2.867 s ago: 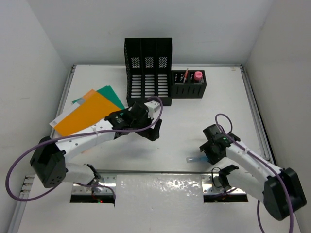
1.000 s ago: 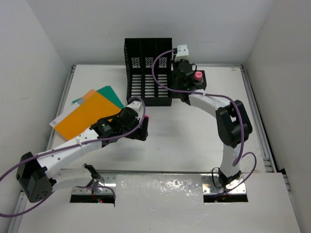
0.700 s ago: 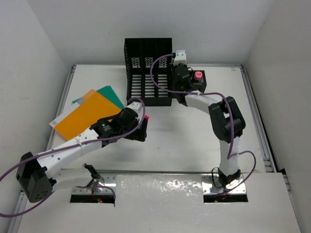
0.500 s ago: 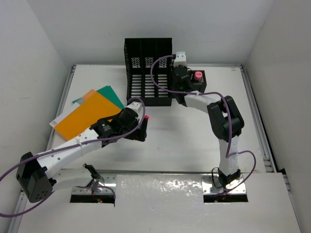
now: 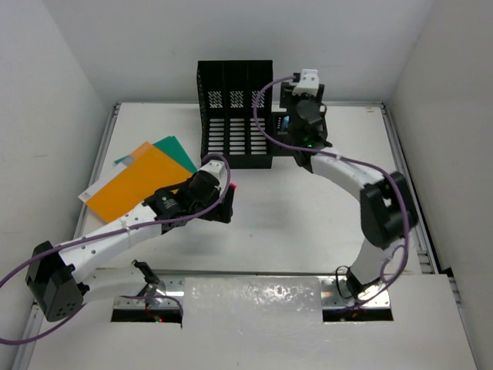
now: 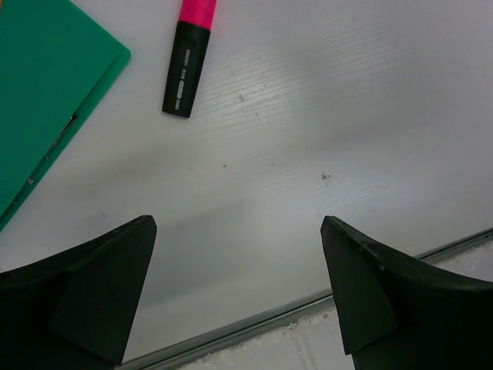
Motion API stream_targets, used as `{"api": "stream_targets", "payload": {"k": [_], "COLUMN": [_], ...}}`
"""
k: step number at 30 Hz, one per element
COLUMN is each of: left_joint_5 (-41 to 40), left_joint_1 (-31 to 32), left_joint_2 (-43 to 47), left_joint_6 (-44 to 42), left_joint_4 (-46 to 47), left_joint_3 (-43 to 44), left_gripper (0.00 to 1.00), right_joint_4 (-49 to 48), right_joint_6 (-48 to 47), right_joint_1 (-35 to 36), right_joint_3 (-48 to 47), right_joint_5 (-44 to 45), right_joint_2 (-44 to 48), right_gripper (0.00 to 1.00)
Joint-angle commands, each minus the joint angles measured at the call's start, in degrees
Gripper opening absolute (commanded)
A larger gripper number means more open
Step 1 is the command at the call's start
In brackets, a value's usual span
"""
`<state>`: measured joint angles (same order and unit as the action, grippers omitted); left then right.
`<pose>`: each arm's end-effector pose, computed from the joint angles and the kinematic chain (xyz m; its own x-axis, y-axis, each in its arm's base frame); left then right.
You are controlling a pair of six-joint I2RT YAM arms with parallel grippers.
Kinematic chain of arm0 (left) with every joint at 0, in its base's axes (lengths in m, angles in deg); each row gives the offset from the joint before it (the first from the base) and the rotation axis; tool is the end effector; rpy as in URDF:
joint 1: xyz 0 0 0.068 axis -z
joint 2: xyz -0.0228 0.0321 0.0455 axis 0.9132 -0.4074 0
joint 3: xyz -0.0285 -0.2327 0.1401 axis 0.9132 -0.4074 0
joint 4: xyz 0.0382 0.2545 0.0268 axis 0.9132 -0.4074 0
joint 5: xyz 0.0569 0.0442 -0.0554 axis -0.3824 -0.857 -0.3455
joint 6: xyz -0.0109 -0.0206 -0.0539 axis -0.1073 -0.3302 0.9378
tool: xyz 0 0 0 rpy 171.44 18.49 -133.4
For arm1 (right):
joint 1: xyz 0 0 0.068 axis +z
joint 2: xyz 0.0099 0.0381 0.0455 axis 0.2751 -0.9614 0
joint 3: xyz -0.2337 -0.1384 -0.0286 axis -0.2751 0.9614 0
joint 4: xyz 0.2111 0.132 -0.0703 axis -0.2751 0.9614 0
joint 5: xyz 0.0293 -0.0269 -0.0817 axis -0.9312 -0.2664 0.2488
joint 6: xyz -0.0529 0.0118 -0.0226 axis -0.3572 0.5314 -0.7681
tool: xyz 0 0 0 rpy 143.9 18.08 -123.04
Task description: Organize the desk
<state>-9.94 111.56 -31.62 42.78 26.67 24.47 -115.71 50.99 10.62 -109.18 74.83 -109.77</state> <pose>0.1644 -0.1552 0.2572 -0.7404 0.1777 -0.6482 0.3287 0.9370 -0.1186 0.3928 0.1678 0.3177 0.1636 0.0686 -0.9841 0.1789 0.9790 0.0979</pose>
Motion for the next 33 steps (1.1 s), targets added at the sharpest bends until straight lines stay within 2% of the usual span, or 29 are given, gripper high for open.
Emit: {"api": "stream_targets", "payload": {"k": [1,3,5,6,11,18,22,28,33], "left_joint_5": [-4.0,-9.6,-12.7,-14.4,-17.1,-10.9,-7.8,-1.6,0.3], "left_joint_1": [0.5,0.5,0.5,0.5,0.0,-3.9,-6.1,-8.9,-9.9], "left_joint_2": [-0.5,-3.7,-8.5,-10.4,-23.4,-33.9,-38.8,-43.7,-43.2], "left_joint_6": [-0.8,-1.8,-4.1,-5.1,-11.3,-16.1,-17.6,-17.9,-18.5], "left_joint_4": [4.2,5.2,6.5,7.0,12.6,18.0,19.3,20.0,20.8], "left_joint_3": [1.3,2.8,4.7,5.6,11.5,17.4,19.2,20.3,16.4], "left_gripper": [0.86,0.86,0.86,0.86,0.86,0.85,0.79,0.68,0.65], "right_joint_4": [-2.8,-0.2,2.5,5.5,13.5,22.7,24.9,26.8,26.8], "right_joint_6": [1.3,5.5,8.2,10.4,13.4,10.7,9.0,6.0,4.9], "right_joint_1": [0.0,0.1,0.1,0.6,2.2,3.3,3.3,3.2,3.2], "right_joint_3": [5.4,11.1,13.0,17.9,26.7,35.9,38.1,39.7,40.5], "right_joint_5": [0.1,-1.1,-2.8,-3.7,-4.9,1.9,4.8,8.5,10.5], "right_joint_2": [9.6,16.2,22.9,25.0,36.1,50.4,57.3,61.3,62.3], "right_gripper": [0.66,0.66,0.65,0.64,0.64,0.64,0.65,0.65,0.65]}}
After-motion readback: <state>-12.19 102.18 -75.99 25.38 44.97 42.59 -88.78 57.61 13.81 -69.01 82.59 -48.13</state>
